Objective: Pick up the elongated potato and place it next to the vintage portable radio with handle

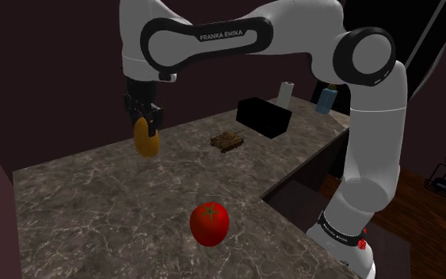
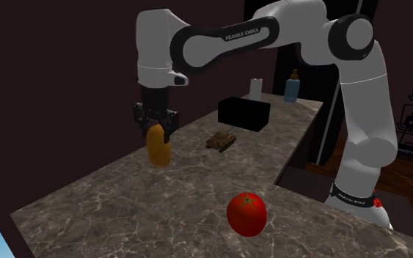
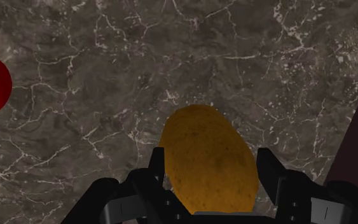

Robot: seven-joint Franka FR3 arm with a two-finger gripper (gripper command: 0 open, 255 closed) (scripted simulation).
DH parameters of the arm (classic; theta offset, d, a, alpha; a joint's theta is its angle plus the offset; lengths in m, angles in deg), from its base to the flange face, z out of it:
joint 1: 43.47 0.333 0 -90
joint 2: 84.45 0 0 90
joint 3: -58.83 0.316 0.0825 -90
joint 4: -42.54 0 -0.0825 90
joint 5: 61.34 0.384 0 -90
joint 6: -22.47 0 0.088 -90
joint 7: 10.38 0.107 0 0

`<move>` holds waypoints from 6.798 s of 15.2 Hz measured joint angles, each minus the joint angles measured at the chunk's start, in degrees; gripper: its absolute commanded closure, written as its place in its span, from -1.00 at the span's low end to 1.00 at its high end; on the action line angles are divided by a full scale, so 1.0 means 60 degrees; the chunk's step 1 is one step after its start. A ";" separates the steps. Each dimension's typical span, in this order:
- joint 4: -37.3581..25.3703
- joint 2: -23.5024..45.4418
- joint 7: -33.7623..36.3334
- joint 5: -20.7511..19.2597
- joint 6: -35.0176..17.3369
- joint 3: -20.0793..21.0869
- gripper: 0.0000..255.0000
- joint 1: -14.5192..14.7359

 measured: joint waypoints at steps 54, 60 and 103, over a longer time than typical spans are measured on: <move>0.7541 -0.8658 -1.2035 0.3187 0.0525 -0.7094 1.00 -0.4594; 0.7037 -0.8025 -1.3455 0.2762 0.0470 -0.8215 1.00 -0.5086; 0.8629 -0.5199 -1.6241 0.3002 -0.3922 -1.0186 1.00 -0.5613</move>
